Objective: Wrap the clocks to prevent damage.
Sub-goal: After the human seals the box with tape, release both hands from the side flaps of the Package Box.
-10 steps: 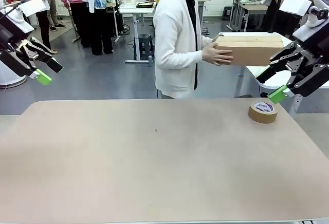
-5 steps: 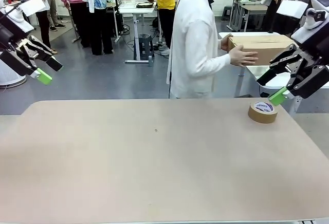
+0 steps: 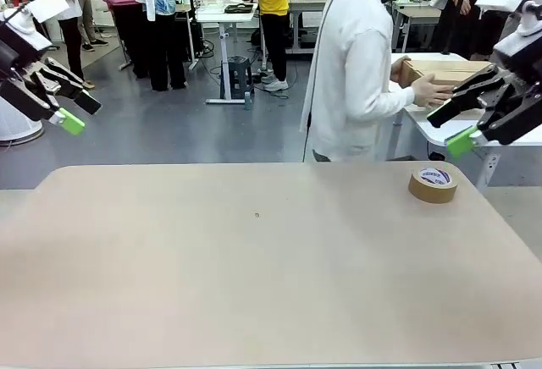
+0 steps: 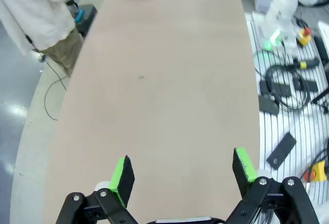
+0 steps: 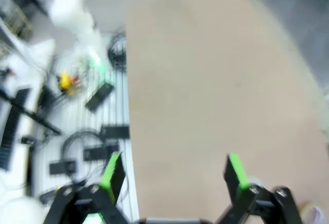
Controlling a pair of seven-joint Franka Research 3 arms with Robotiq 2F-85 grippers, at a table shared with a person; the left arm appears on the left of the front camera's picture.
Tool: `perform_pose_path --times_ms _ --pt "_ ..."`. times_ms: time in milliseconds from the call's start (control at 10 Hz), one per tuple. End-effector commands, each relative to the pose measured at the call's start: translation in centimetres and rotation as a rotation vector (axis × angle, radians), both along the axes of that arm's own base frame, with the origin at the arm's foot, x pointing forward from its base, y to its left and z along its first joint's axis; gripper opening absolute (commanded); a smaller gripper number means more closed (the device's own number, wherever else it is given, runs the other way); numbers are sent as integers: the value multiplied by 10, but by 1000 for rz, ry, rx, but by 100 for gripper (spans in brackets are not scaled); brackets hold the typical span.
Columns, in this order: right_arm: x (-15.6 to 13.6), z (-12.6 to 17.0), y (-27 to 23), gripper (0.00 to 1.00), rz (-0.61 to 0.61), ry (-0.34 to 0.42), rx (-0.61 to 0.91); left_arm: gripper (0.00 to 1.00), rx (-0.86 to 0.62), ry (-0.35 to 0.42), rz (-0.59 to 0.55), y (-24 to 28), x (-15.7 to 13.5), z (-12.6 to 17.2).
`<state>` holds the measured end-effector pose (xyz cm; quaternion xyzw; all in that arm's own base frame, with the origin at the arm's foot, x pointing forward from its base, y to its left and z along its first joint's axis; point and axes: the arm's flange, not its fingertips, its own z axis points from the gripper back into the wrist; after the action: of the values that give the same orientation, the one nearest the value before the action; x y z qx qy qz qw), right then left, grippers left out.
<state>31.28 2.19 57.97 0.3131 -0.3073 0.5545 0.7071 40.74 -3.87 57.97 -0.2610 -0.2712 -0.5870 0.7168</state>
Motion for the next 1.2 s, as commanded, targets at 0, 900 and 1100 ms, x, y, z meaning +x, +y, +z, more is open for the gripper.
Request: perform_pose_path --times_ms 0,900,1100 --pt "24 -3 -28 100 -52 17 222 100 -198 -10 28 29 4 1" --pt "15 -34 -111 100 -93 -29 396 100 -506 -124 140 158 -49 8" --pt "17 -33 -108 100 -76 -27 398 100 -475 -115 138 160 -55 9"
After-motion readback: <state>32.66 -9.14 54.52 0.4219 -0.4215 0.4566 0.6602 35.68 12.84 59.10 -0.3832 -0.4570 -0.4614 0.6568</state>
